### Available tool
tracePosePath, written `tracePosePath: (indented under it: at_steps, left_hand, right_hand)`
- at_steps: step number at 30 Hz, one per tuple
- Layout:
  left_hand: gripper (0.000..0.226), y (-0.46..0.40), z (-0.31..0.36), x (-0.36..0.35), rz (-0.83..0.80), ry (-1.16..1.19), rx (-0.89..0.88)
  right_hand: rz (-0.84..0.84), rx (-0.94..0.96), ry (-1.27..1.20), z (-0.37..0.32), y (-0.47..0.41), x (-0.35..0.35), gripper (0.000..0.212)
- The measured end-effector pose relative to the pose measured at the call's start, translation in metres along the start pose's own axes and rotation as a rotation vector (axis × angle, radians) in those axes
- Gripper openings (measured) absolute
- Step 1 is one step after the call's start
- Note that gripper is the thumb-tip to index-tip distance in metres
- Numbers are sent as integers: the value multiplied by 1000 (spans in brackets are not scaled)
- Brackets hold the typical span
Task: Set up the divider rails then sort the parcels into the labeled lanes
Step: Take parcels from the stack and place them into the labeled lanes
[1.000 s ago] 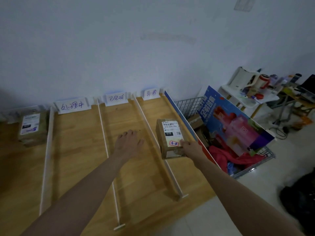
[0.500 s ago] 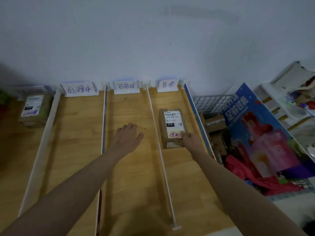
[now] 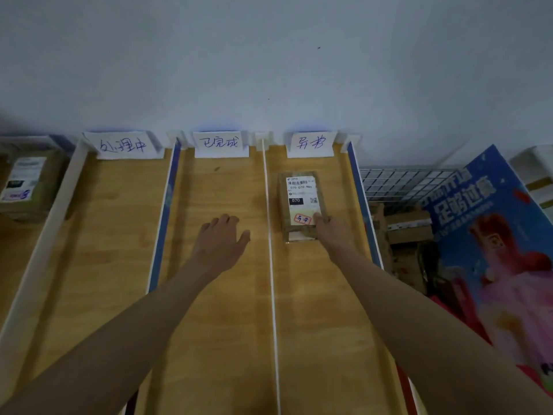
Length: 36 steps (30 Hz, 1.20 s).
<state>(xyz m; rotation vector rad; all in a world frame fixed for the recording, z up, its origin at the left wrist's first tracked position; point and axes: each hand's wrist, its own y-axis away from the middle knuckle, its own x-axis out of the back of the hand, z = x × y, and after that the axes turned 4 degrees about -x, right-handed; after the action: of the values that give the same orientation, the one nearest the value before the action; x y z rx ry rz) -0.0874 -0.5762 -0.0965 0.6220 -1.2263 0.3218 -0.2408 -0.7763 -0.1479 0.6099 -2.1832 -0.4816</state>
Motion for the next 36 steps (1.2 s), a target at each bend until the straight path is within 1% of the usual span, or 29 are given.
tracePosePath:
  at_steps: [4, 6, 10, 15, 20, 25, 29, 30, 36]
  left_hand:
    - [51, -29, -6, -1, 19, -14, 16]
    - [51, -38, -9, -3, 11, -17, 29]
    - [50, -49, -17, -12, 13, -22, 56]
    - [51, -49, -23, -26, -15, -39, 53]
    - [52, -45, -25, -33, -28, -44, 53]
    - [51, -41, -26, -35, -12, -40, 55]
    - [50, -35, -29, -34, -6, -46, 43]
    - [50, -33, -29, -33, -4, -42, 43]
    - [52, -20, -31, -29, -14, -40, 35]
  right_hand:
    - [1, 19, -29, -4, -58, -25, 78]
    - [13, 31, -25, -10, -71, -34, 81]
    - [12, 25, -41, -19, -85, -48, 67]
    - [20, 36, -64, -24, -102, -63, 61]
    - [31, 38, -59, -40, -95, -61, 54]
    - [33, 29, -80, -39, -94, -66, 55]
    - [28, 12, -123, -28, -105, -74, 73]
    - [23, 9, -122, -23, -112, -76, 74]
    - [-9, -27, -113, -24, -99, -69, 62]
